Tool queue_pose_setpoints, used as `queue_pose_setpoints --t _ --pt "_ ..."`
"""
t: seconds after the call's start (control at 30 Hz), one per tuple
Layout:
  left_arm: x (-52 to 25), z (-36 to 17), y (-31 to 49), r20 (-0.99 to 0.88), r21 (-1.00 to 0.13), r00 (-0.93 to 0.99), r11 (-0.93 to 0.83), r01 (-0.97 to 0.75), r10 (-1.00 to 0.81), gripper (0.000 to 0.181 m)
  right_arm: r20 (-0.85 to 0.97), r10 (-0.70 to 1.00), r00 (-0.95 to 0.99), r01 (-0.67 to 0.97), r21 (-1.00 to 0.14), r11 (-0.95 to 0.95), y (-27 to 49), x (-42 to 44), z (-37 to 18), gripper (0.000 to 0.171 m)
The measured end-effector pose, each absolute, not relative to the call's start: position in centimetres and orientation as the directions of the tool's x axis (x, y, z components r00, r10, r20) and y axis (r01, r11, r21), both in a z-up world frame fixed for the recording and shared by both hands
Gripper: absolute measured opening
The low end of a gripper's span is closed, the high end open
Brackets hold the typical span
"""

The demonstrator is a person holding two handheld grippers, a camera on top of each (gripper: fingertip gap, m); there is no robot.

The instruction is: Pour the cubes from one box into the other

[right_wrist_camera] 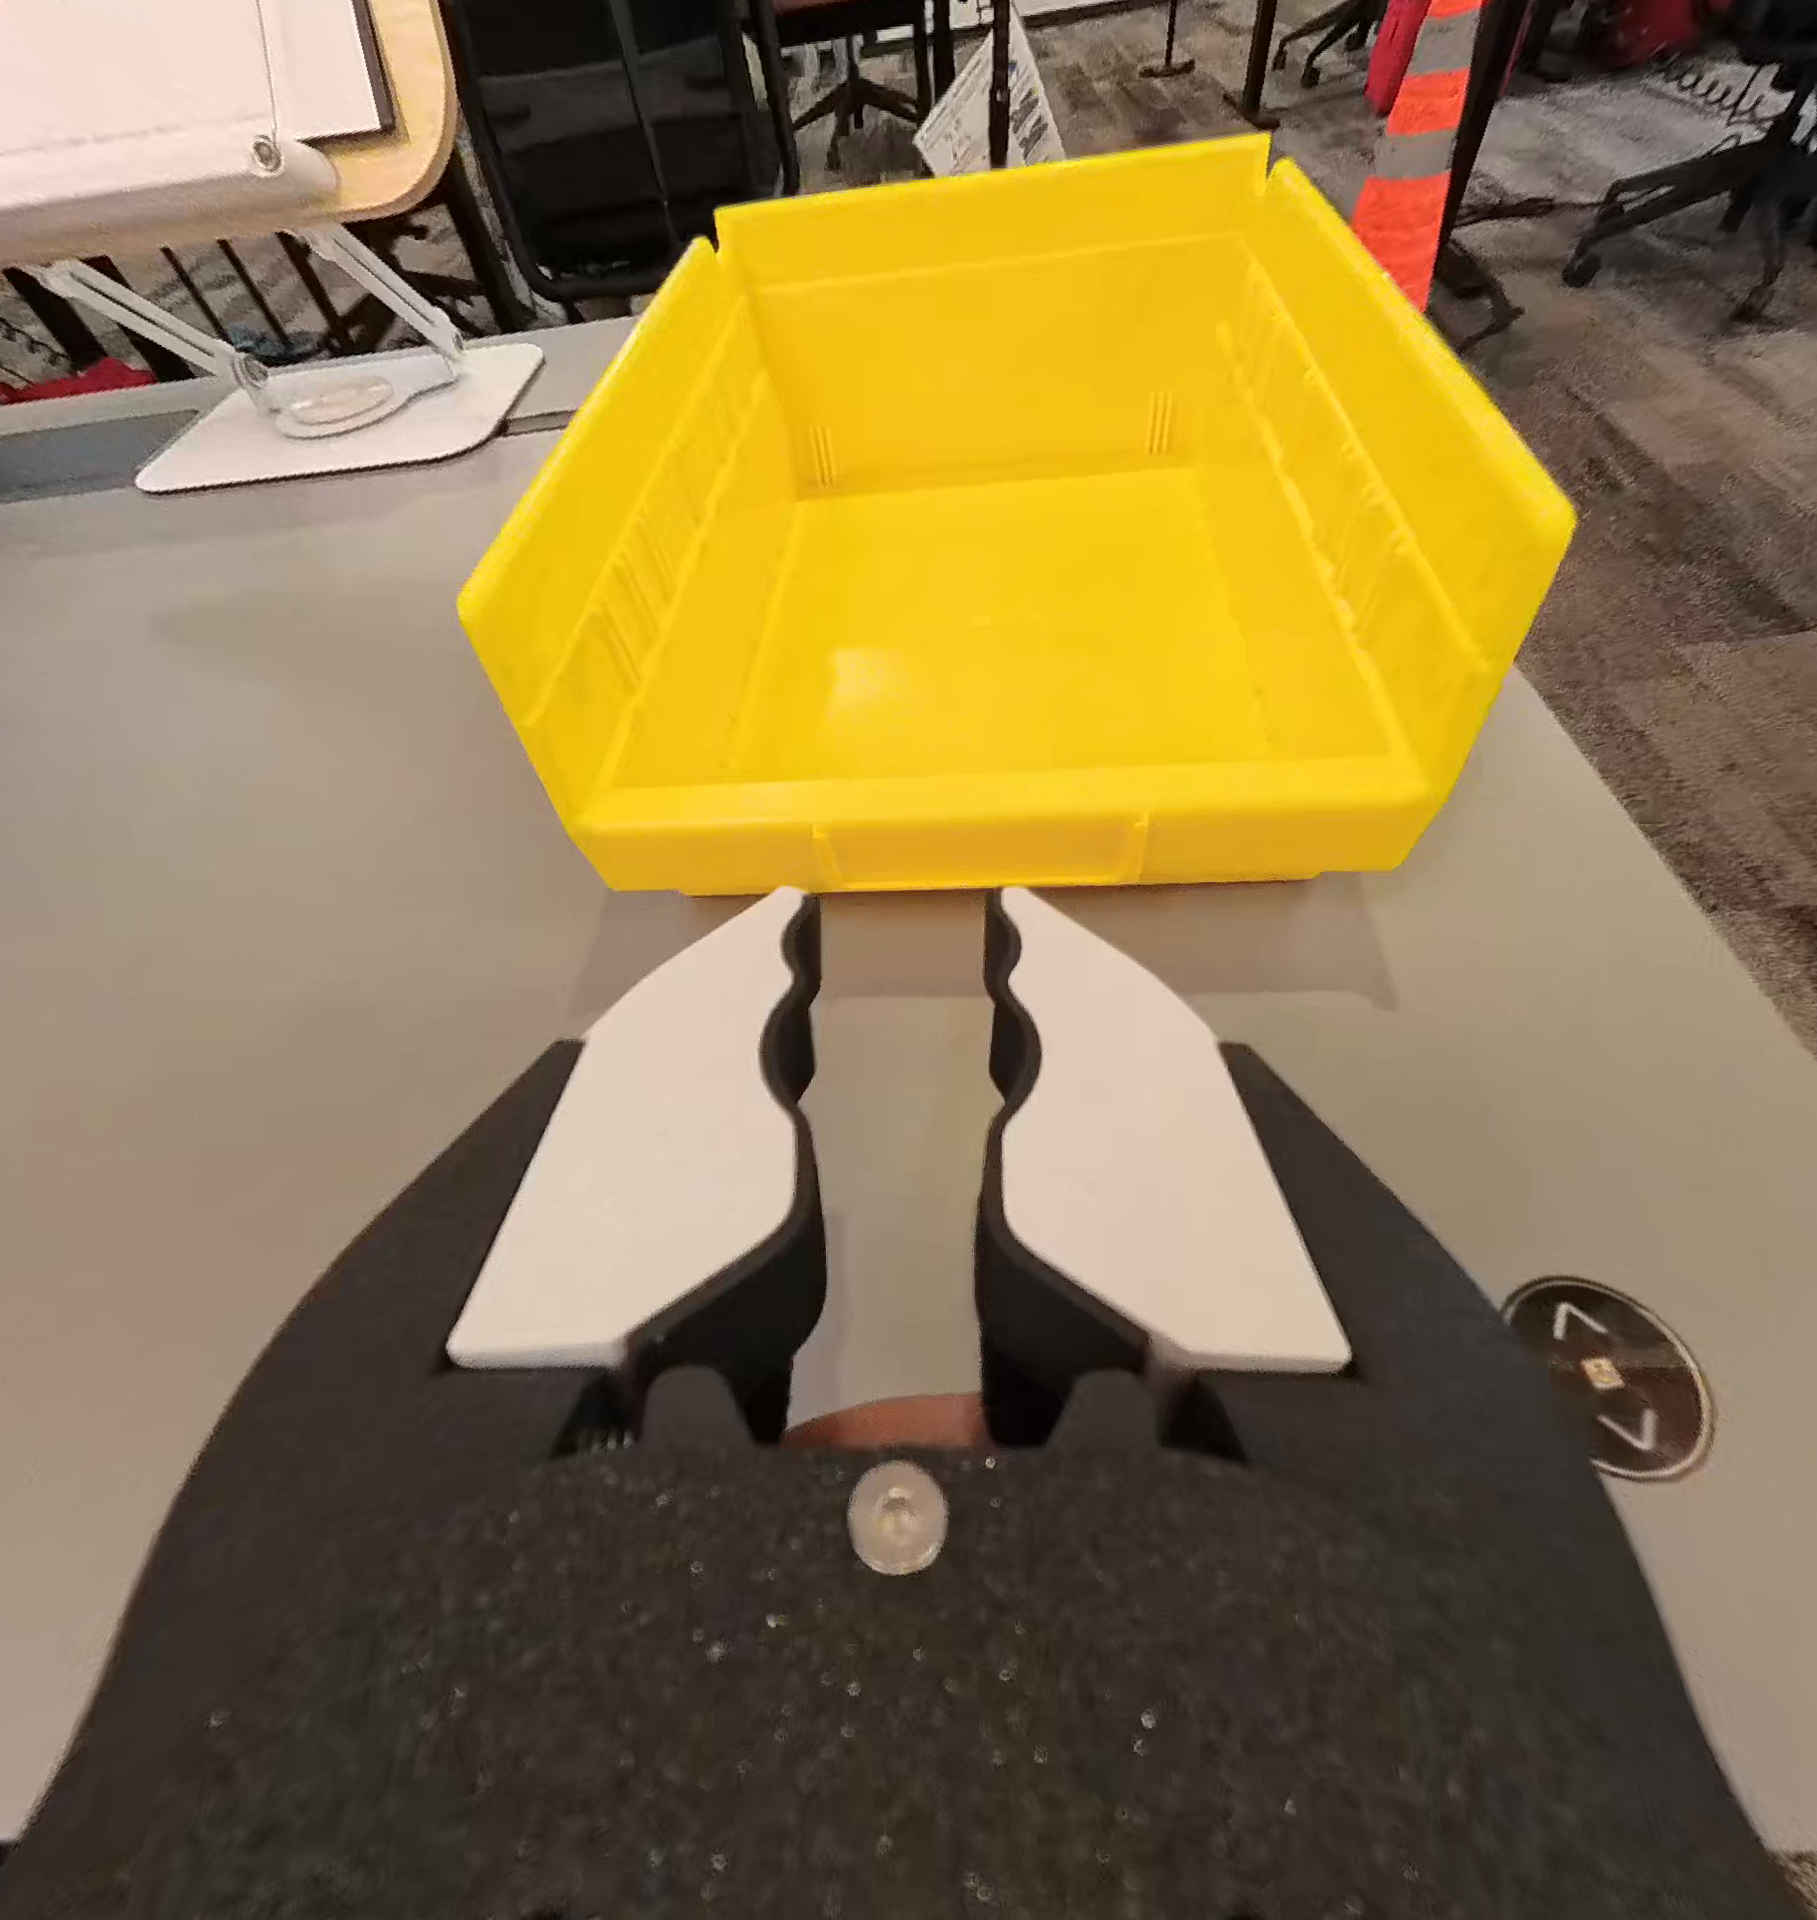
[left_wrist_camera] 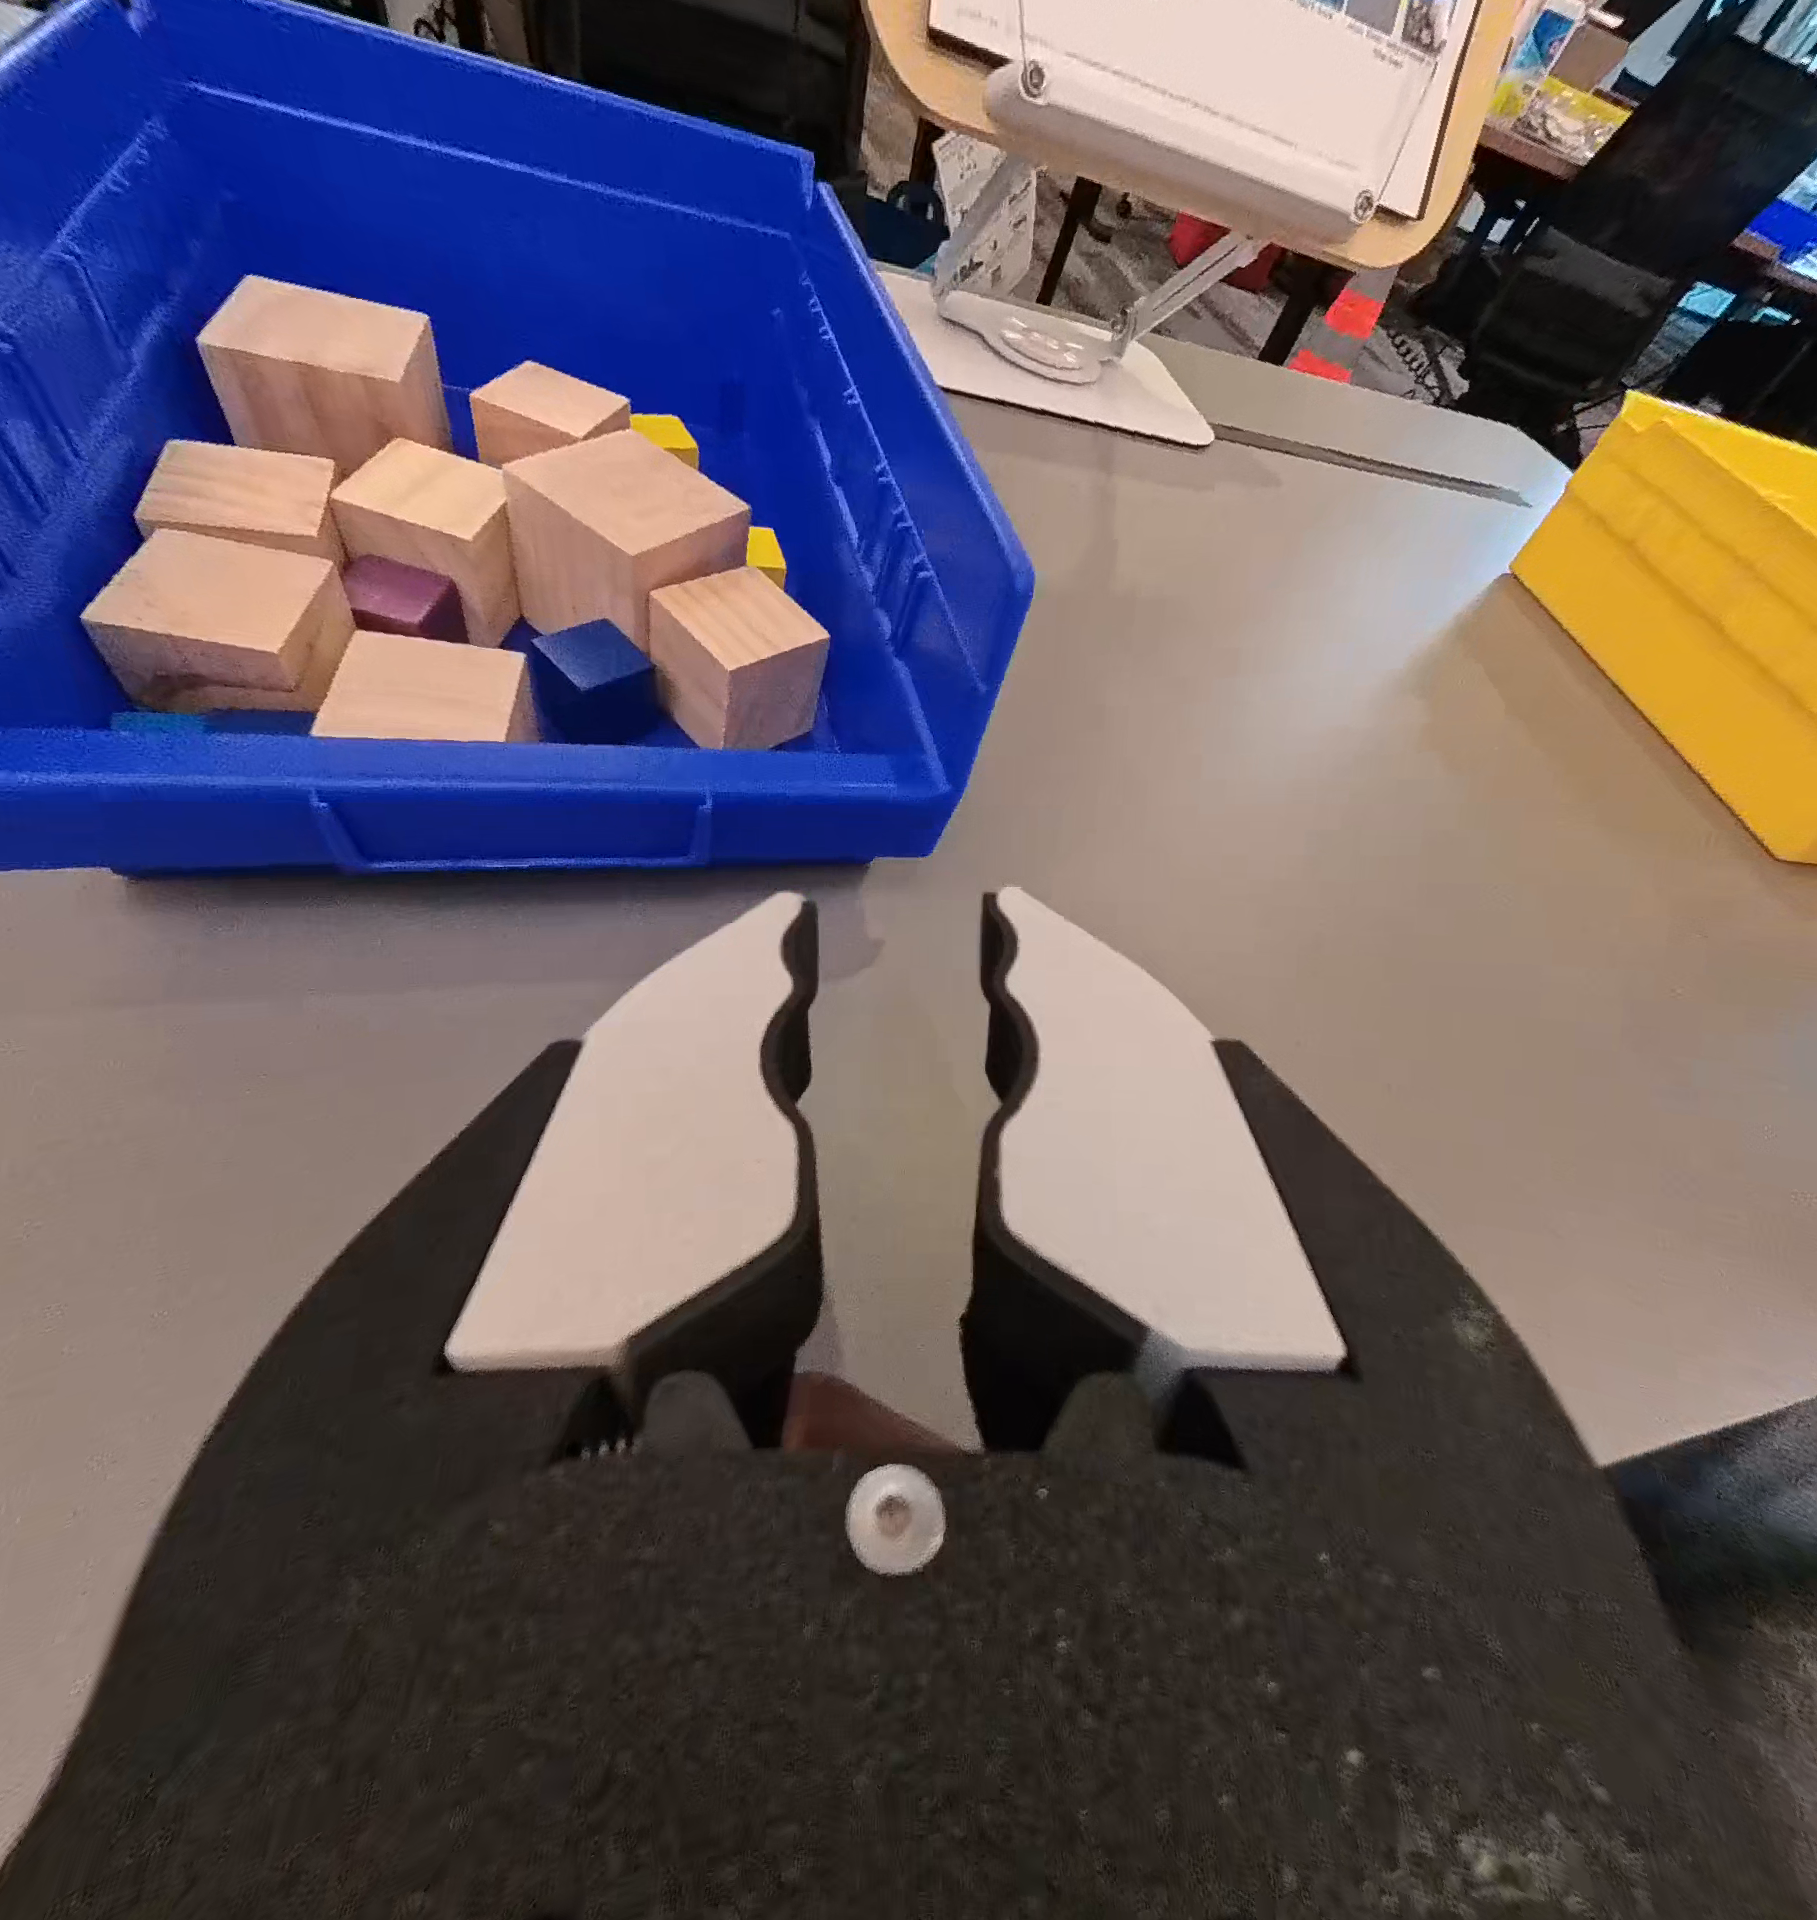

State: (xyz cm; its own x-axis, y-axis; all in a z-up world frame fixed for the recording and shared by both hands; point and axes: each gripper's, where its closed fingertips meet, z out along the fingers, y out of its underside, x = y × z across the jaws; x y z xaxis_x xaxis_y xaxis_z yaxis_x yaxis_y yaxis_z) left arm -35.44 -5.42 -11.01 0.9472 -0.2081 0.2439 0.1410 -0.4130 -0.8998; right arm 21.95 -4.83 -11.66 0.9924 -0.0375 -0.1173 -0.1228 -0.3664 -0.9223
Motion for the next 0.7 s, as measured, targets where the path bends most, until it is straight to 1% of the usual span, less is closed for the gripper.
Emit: queue_pose_setpoints --t 0.23,0.67,0.7 --pt "-35.7 -11.5 -5.2 0.224 -0.895 0.955 -0.429 0.124 -0.192 0.029 -0.164 -0.03 0.986 -0.164 -0.914 -0.371 -4.7 21.9 -11.9 0.029" --pt "-35.5 -11.4 -5.5 0.246 -0.883 0.945 -0.453 0.125 -0.218 0.03 -0.125 0.003 0.992 -0.113 -0.908 -0.403 -4.7 20.4 -12.4 0.029" --pt "-35.4 -10.8 -5.8 0.26 -0.879 0.938 -0.458 0.133 -0.227 0.032 -0.118 -0.002 0.993 -0.109 -0.909 -0.403 -4.7 20.5 -12.3 0.029"
